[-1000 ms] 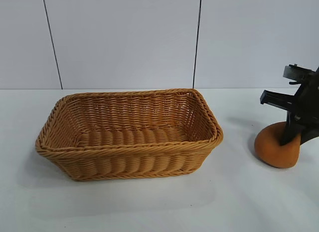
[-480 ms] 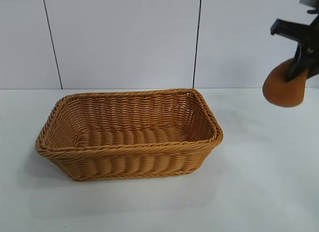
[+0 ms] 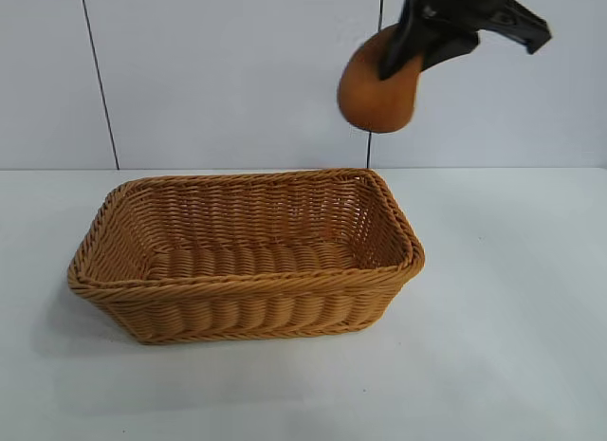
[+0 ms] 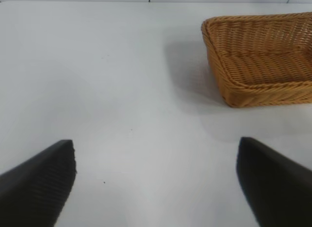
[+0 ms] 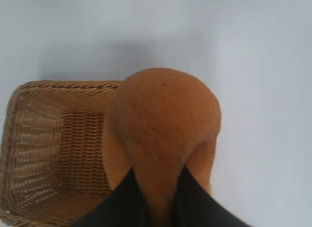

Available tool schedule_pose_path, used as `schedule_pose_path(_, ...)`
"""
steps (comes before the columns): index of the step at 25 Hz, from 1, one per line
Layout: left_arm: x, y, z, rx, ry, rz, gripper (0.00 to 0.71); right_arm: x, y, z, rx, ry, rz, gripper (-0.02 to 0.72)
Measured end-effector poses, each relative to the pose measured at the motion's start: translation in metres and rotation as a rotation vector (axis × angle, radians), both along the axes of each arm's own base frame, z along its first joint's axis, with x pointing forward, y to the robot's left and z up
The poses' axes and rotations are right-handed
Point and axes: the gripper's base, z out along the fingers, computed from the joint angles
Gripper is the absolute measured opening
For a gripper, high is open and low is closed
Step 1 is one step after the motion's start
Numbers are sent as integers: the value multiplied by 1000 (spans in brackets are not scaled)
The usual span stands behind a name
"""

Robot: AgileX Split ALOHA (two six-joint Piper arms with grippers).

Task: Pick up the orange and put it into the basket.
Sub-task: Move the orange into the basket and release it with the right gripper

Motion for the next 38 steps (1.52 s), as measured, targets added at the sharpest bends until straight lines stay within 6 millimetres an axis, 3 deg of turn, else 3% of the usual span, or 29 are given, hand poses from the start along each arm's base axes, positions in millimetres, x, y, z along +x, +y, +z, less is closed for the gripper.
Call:
schedule_pose_path(3,0,0,0,0,0,0,638,-4,34,-23,7,17,58,34)
schedule_pose_path(8,0,0,0,0,0,0,638,3,81,-79,21,-12,87,34)
schedule_pose_path(12,0,0,0,0,0,0,638,11,93,-125,2,10,70,34)
schedule_pose_path(16,0,0,0,0,0,0,638,11,94,-147,-27,64,69,34)
schedule_pose_path(19,0,0,0,0,0,0,638,11,94,-146,-21,69,65,110)
schedule_pose_path(23,0,0,0,2,0,-1,638,9,95,-140,-29,101,81,525)
schedule_pose_path(25,0,0,0,2,0,-1,638,8,96,-130,-63,138,124,635)
schedule_pose_path(31,0,0,0,2,0,-1,638,16,95,-66,-188,188,236,687)
schedule_pose_path(34,0,0,0,2,0,-1,638,22,79,-38,-284,236,239,694)
schedule_pose_path(38,0,0,0,2,0,-1,638,41,47,-22,-392,226,172,694)
